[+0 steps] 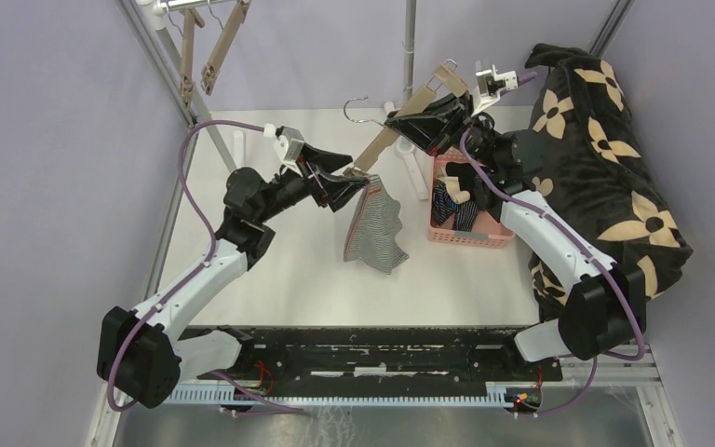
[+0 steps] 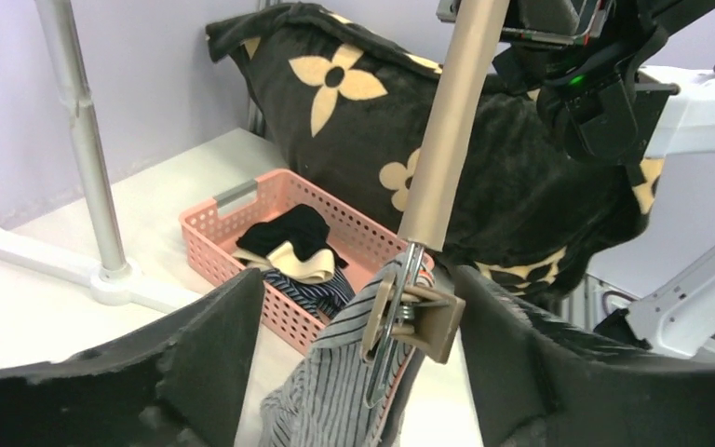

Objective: Remove the underwear clipped to the hanger

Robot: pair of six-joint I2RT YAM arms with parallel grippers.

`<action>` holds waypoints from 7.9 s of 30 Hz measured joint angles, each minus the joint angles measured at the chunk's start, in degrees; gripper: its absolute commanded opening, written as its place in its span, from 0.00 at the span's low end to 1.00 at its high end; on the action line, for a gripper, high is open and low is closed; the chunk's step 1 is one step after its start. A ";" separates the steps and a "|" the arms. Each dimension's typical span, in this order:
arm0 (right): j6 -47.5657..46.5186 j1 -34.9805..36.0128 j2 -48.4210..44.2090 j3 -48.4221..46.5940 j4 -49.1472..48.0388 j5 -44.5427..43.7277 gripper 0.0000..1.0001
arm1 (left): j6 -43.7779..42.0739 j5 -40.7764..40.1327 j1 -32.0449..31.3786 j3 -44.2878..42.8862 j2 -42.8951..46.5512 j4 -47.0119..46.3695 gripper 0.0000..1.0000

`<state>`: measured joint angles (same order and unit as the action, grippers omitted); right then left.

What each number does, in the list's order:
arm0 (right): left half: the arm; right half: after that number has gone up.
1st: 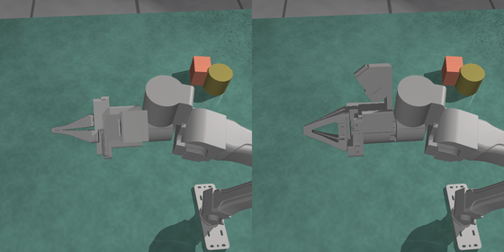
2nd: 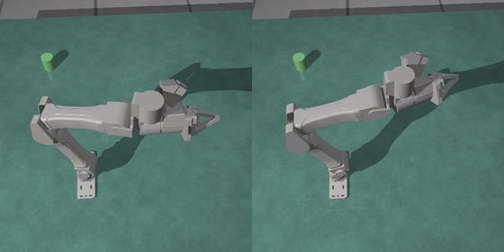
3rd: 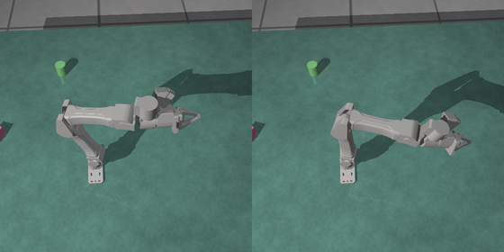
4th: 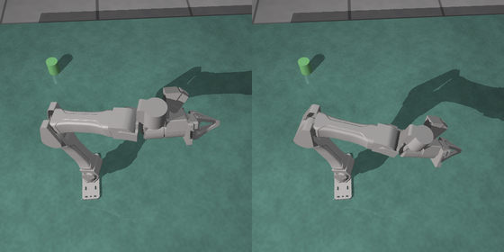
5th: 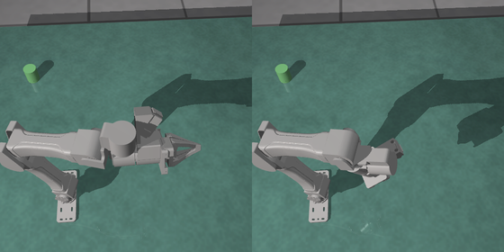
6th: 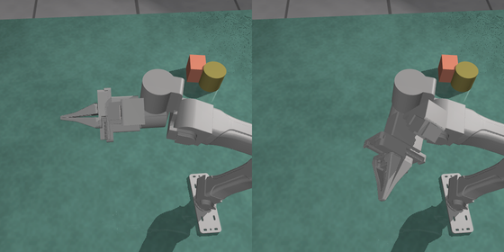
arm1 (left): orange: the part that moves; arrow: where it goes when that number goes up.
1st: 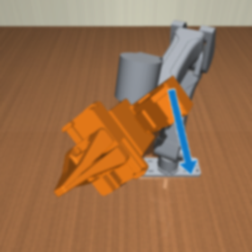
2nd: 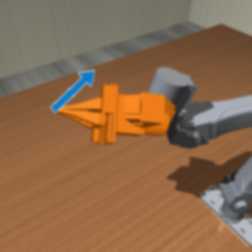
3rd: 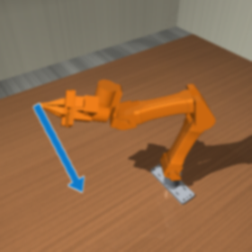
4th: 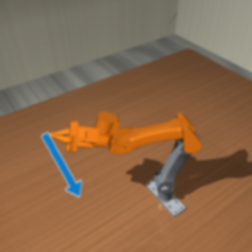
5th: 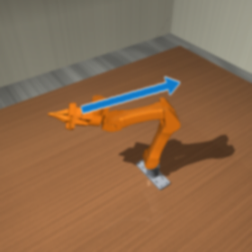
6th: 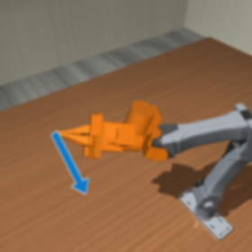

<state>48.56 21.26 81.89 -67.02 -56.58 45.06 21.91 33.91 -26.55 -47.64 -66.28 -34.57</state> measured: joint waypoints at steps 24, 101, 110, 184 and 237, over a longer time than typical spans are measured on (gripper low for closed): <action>-0.35 -0.31 -0.59 0.00 1.77 -0.15 0.01 | -3.43 2.27 -0.26 -6.01 1.20 4.96 0.59; -2.54 0.50 -0.87 0.42 3.43 -1.49 0.73 | -4.92 8.55 -0.46 -24.74 -6.01 26.99 0.03; -15.28 0.59 -5.38 3.56 18.91 -5.27 0.78 | -10.40 -6.71 -0.31 -39.26 -2.62 49.11 0.03; -46.47 16.61 -1.22 3.30 85.13 -46.90 0.01 | -12.35 -31.80 16.57 -87.86 -42.03 71.10 0.03; -56.98 16.61 -19.93 4.48 67.49 -83.56 0.01 | -7.98 -32.15 18.91 -71.67 -30.77 61.44 0.99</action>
<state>-8.43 37.87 61.95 -62.54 10.92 -38.50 13.93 1.76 -7.64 -119.31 -97.06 26.87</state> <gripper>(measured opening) 0.042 0.990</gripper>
